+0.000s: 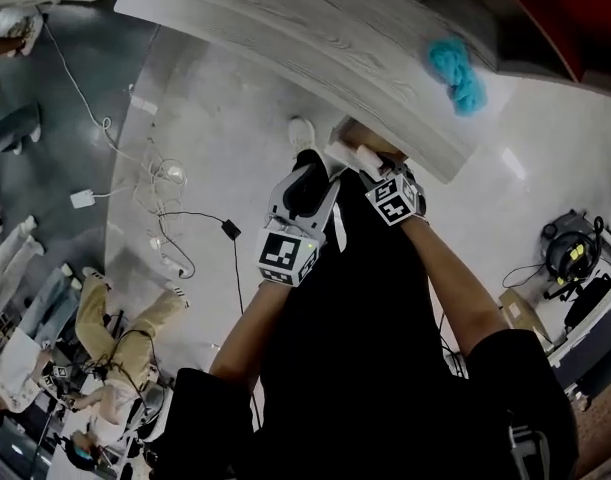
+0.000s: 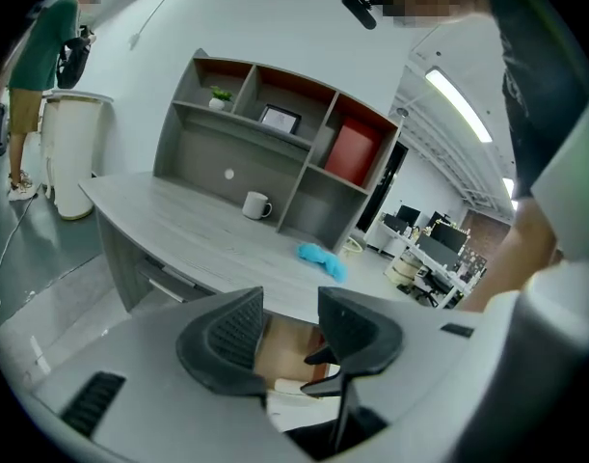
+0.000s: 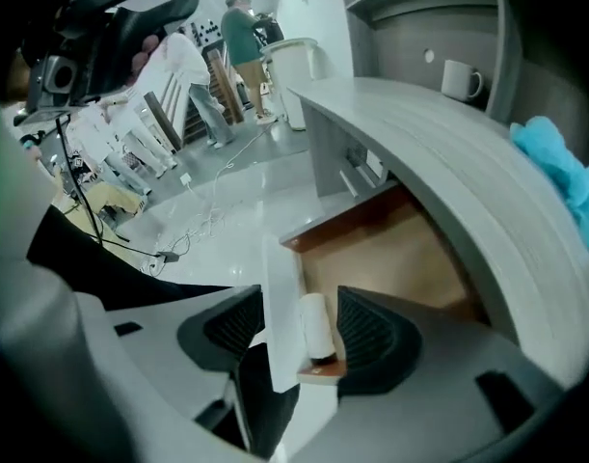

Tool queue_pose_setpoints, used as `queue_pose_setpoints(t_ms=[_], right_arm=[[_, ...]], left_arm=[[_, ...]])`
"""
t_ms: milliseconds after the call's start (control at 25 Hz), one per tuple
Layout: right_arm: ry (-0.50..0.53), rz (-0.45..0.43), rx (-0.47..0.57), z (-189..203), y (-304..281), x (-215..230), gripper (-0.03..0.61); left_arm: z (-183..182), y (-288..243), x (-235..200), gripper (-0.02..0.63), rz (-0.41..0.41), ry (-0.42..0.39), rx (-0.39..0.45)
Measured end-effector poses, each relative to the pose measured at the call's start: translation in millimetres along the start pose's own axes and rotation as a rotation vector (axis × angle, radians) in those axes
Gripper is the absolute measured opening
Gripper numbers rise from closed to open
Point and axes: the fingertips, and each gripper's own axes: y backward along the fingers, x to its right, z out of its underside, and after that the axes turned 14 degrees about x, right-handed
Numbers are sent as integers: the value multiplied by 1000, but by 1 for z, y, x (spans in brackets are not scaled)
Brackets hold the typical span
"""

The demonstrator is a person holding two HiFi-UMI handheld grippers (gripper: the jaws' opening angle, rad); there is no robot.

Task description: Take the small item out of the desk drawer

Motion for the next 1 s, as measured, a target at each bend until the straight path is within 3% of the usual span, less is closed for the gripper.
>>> queue_pose_setpoints(t_ms=[560,840,1000], right_arm=[[66,24,-183,53,-58,14,229],[35,25,-238,60,-70,21,232],[55,55,-260,63,-72,21,201]], left_arm=[[25,10,-39,156,-64,54,-8],[36,19,-49,156,-79,80,-16],[32,20,-55,156,-83,79,1]])
